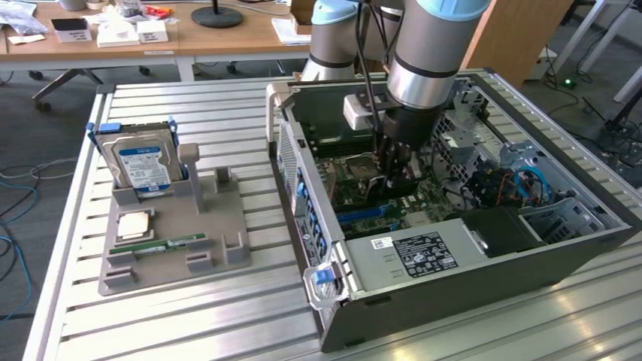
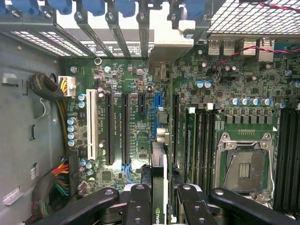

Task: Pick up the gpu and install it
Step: 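Insert the gpu into the slot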

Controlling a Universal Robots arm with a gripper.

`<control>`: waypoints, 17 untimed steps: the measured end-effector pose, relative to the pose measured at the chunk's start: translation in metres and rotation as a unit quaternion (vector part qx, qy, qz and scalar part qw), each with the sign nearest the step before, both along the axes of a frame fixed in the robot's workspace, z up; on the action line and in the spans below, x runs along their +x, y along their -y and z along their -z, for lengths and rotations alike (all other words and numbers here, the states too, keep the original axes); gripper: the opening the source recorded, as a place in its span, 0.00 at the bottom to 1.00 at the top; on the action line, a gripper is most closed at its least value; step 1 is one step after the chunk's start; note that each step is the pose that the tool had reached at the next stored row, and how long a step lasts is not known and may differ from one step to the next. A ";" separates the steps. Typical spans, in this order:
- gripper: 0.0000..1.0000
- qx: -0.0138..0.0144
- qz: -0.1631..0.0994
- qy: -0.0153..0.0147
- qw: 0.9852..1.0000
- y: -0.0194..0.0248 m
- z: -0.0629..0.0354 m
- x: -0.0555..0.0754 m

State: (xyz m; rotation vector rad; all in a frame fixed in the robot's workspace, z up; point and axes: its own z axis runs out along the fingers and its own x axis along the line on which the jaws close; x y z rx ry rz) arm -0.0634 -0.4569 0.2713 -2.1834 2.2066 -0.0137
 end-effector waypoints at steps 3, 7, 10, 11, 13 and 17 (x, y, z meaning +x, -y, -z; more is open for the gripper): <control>0.26 0.000 0.000 0.000 1.000 0.0001 0.0006 0.000; 0.26 0.000 0.000 0.000 1.000 0.0000 0.0006 0.000; 0.26 0.000 0.000 0.000 1.000 0.0000 0.0013 0.000; 0.26 0.000 0.000 0.000 1.000 0.0000 0.0013 0.000; 0.26 0.000 0.000 0.000 1.000 0.0001 0.0013 0.000; 0.26 0.000 0.000 0.000 1.000 0.0000 0.0024 0.000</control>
